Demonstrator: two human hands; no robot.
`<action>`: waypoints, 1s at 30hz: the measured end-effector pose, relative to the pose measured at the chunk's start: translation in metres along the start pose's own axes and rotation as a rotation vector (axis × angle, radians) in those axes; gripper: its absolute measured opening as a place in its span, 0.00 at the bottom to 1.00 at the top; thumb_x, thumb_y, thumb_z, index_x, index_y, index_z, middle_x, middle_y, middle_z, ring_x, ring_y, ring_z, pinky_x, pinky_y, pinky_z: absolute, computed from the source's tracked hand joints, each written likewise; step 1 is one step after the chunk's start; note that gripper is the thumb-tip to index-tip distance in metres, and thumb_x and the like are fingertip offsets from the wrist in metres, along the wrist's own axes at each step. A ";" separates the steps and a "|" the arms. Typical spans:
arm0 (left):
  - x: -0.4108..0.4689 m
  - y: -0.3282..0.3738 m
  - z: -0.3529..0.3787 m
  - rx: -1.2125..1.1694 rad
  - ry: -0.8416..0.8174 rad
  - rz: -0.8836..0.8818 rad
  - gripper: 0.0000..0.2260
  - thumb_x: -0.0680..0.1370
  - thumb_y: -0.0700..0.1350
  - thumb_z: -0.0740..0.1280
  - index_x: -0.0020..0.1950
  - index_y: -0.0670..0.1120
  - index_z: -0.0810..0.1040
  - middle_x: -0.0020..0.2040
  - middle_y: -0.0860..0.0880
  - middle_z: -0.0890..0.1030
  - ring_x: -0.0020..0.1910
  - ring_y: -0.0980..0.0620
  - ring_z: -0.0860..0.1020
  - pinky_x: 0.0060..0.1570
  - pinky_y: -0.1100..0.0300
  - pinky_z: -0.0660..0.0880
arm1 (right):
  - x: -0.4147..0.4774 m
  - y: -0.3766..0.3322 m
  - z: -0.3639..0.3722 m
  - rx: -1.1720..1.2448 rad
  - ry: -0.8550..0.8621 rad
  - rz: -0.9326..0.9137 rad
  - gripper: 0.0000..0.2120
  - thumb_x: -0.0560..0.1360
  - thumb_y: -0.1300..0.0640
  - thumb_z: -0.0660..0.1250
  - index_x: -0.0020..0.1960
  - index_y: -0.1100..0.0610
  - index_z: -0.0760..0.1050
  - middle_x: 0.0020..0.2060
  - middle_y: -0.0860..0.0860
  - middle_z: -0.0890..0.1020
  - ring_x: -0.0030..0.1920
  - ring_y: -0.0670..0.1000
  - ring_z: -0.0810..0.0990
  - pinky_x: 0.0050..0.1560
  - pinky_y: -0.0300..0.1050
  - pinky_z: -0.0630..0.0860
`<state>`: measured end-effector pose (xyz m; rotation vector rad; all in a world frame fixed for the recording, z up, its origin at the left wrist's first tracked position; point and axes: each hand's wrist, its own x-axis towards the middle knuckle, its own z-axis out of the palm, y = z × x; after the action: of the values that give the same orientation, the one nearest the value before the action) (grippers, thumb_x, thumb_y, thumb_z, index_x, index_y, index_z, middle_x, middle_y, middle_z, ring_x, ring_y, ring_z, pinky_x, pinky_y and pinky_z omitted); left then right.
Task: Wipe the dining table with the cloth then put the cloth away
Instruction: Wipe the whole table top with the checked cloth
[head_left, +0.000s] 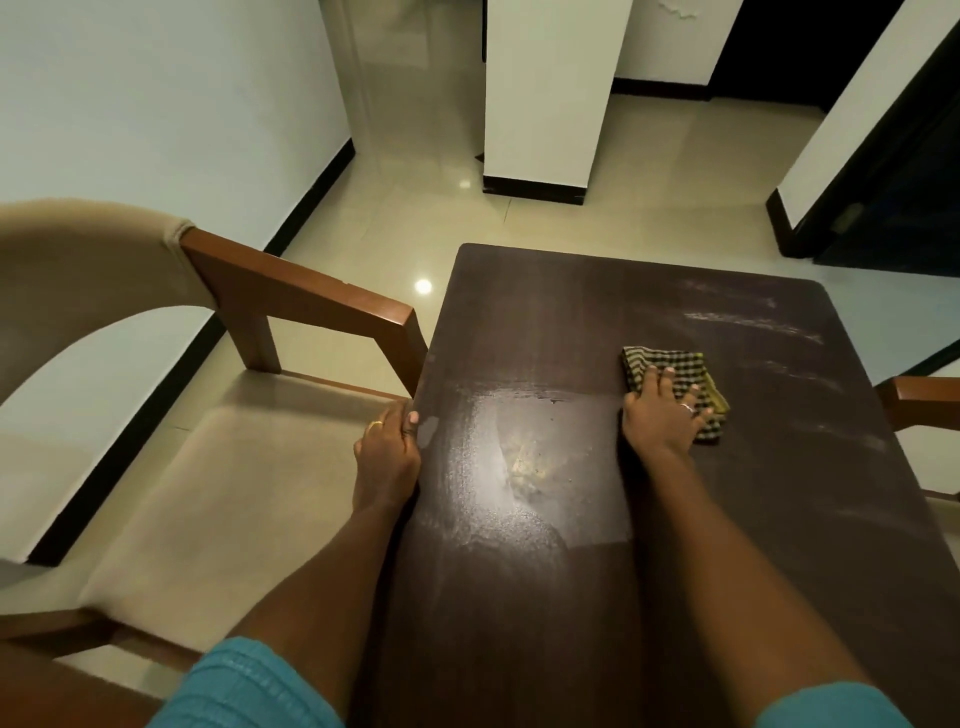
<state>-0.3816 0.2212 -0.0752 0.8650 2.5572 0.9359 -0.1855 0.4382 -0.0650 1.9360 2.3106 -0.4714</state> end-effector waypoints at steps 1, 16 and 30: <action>-0.006 -0.005 -0.002 -0.008 0.005 -0.012 0.17 0.82 0.48 0.52 0.68 0.44 0.69 0.65 0.42 0.75 0.64 0.42 0.71 0.67 0.44 0.63 | -0.006 -0.011 0.003 -0.005 -0.009 -0.009 0.26 0.81 0.49 0.50 0.78 0.54 0.50 0.78 0.52 0.51 0.76 0.64 0.48 0.72 0.67 0.45; -0.063 -0.020 -0.008 0.081 -0.025 -0.039 0.16 0.82 0.47 0.52 0.65 0.45 0.72 0.63 0.44 0.77 0.62 0.46 0.73 0.66 0.48 0.58 | -0.120 -0.123 0.062 -0.176 -0.158 -0.689 0.26 0.82 0.47 0.47 0.78 0.51 0.46 0.78 0.51 0.48 0.77 0.60 0.44 0.73 0.62 0.38; -0.091 -0.033 -0.013 -0.110 0.024 -0.151 0.17 0.82 0.49 0.51 0.62 0.44 0.75 0.59 0.43 0.79 0.58 0.42 0.76 0.62 0.41 0.70 | -0.096 0.022 0.027 -0.051 0.048 -0.040 0.26 0.81 0.50 0.51 0.77 0.54 0.51 0.78 0.52 0.53 0.76 0.61 0.50 0.73 0.64 0.46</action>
<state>-0.3313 0.1379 -0.0821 0.6249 2.5228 1.0341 -0.1488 0.3428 -0.0697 1.9018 2.3700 -0.3704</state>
